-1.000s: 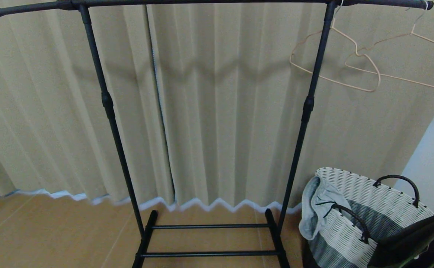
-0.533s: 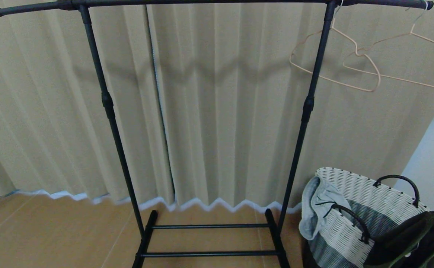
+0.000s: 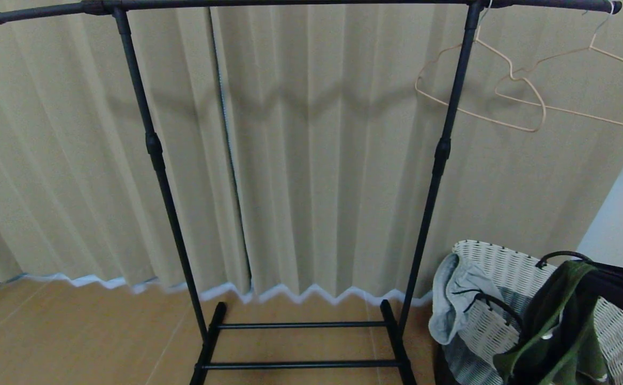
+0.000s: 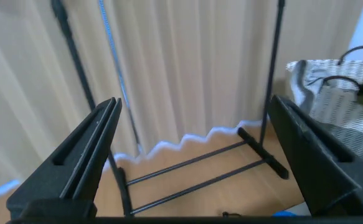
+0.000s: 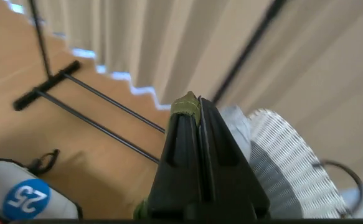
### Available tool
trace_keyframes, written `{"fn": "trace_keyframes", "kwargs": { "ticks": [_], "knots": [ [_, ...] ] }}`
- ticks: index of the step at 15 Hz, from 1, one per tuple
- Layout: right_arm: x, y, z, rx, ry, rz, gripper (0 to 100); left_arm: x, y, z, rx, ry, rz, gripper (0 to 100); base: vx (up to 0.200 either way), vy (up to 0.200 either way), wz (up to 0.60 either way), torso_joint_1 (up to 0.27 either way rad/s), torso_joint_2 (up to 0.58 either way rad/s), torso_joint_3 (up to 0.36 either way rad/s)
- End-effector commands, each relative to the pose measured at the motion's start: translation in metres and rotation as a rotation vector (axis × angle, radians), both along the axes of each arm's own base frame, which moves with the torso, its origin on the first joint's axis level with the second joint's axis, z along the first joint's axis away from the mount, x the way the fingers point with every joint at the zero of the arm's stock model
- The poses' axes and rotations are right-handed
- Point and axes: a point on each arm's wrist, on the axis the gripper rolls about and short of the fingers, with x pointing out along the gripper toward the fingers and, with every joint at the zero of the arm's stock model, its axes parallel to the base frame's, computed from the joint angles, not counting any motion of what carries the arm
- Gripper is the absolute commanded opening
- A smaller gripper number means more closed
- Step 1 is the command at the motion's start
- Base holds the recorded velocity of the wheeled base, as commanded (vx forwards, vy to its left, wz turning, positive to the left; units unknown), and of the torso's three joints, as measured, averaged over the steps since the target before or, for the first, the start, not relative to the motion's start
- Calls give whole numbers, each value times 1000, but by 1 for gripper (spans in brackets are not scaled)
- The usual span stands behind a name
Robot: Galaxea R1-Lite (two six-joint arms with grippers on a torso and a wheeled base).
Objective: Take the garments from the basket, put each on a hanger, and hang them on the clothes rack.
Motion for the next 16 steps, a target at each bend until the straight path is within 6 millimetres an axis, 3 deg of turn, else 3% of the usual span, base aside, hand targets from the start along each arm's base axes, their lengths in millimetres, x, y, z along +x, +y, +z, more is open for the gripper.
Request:
{"fn": "trace_keyframes", "kwargs": {
  "ticks": [1, 4, 7, 10, 12, 16],
  "knots": [
    [11, 9, 5, -3, 12, 41, 0, 56, -3, 42, 54, 195, -36, 100, 0, 0, 0, 0, 0, 0],
    [15, 13, 17, 14, -21, 61, 0, 91, -11, 54, 87, 219, -109, 100, 0, 0, 0, 0, 0, 0],
    [19, 17, 31, 77, -36, 67, 0, 123, -34, 68, 108, 229, -245, 100, 0, 0, 0, 0, 0, 0],
    [27, 23, 42, 140, -26, 86, 0, 151, -78, 67, 82, 313, -367, 100, 0, 0, 0, 0, 0, 0],
    [28, 24, 51, 193, -28, 124, 0, 168, -122, 61, 82, 344, -394, 100, 0, 0, 0, 0, 0, 0],
    [27, 25, 59, 220, -47, 174, 0, 178, -185, 54, 125, 378, -527, 100, 0, 0, 0, 0, 0, 0]
  ]
}}
